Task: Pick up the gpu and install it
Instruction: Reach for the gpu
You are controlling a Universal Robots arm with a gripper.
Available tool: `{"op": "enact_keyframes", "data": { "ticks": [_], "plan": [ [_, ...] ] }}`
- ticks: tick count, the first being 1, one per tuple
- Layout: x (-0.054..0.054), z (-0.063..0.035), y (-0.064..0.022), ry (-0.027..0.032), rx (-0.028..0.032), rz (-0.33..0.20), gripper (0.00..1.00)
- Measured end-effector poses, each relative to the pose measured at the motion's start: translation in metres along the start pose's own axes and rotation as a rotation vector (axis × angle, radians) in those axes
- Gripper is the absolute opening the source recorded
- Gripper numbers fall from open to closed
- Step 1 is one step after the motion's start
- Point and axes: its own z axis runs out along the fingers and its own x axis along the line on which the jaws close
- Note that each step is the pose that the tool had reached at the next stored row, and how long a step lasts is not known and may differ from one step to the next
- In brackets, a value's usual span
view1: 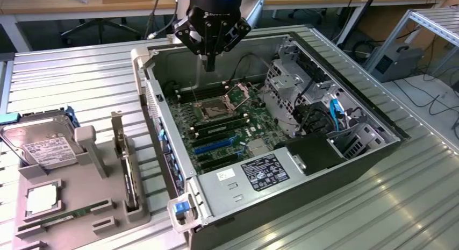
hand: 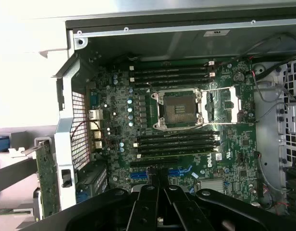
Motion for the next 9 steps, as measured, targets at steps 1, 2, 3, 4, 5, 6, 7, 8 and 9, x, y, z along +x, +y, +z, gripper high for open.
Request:
{"op": "enact_keyframes", "data": {
  "ticks": [1,2,3,4,5,6,7,8,9],
  "plan": [
    [0.0,0.0,0.0,0.0,0.0,0.0,0.11],
    [0.0,0.0,0.0,0.0,0.0,0.0,0.11],
    [0.0,0.0,0.0,0.0,0.0,0.0,0.11],
    [0.0,0.0,0.0,0.0,0.0,0.0,0.11],
    [0.0001,0.0,0.0,0.0,0.0,0.0,0.11],
    [0.0007,0.0,0.0,-0.0001,-0.0001,0.0,0.11],
    [0.0028,0.0,-0.0002,-0.0001,-0.0001,0.0,0.11],
    [0.0054,-0.0002,-0.0004,0.0001,0.0,0.0,0.11],
    [0.0076,-0.0002,-0.0006,0.0,0.0,0.0,0.11]
  ]
}}
